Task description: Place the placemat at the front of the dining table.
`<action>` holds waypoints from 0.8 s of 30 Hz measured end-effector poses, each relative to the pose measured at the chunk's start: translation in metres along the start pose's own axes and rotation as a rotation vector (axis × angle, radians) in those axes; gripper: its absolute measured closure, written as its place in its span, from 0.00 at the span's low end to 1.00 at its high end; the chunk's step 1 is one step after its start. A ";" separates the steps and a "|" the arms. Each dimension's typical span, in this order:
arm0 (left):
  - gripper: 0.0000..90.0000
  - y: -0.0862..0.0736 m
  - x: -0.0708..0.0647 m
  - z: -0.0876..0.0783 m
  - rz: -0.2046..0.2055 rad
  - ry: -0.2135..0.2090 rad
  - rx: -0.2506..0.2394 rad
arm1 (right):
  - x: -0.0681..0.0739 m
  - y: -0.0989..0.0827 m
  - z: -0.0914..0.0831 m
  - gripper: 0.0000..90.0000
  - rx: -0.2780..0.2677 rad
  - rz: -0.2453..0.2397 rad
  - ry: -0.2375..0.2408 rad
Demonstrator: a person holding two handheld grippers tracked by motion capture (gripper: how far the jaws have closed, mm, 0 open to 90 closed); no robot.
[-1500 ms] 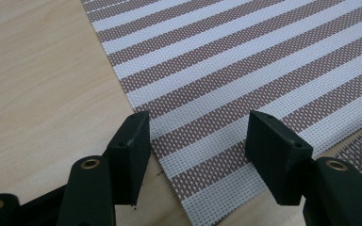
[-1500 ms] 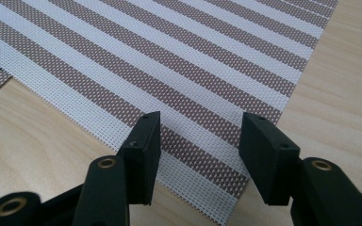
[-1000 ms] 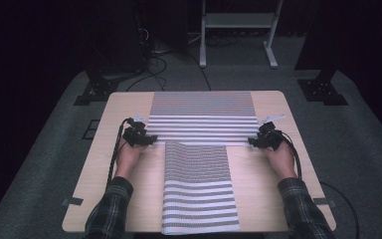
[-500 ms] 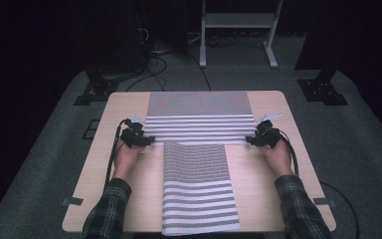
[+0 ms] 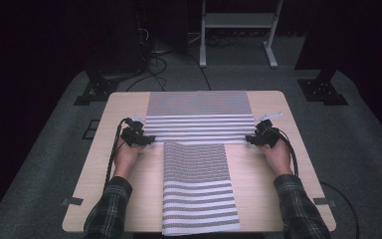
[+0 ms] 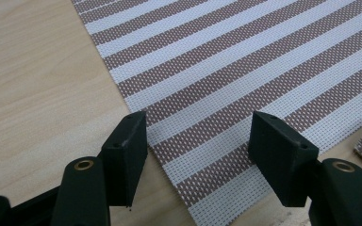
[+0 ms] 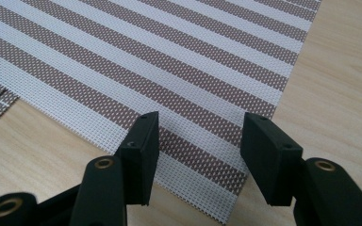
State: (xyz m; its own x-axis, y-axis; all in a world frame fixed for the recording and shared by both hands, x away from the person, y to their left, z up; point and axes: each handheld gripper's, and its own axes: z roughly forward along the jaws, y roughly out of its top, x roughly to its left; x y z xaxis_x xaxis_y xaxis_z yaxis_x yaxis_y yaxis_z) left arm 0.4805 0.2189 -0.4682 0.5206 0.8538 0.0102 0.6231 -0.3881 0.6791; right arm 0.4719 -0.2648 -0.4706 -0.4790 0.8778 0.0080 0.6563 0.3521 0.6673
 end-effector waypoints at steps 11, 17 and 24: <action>0.41 0.002 0.001 0.002 -0.006 0.004 0.002 | 0.000 0.001 0.001 0.52 -0.004 0.001 -0.002; 0.35 0.001 0.004 0.002 -0.010 0.005 -0.001 | 0.000 0.000 0.001 0.46 -0.006 0.006 -0.016; 0.22 0.002 0.010 -0.004 -0.050 -0.039 -0.042 | 0.002 0.001 -0.005 0.38 -0.012 -0.005 -0.051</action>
State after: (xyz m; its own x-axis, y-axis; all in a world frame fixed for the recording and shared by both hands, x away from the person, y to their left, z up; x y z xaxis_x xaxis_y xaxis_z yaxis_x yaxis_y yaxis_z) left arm 0.4848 0.2281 -0.4639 0.5122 0.8573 -0.0520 0.6242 -0.3300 0.7081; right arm 0.4686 -0.2646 -0.4667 -0.4515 0.8917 -0.0329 0.6468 0.3525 0.6763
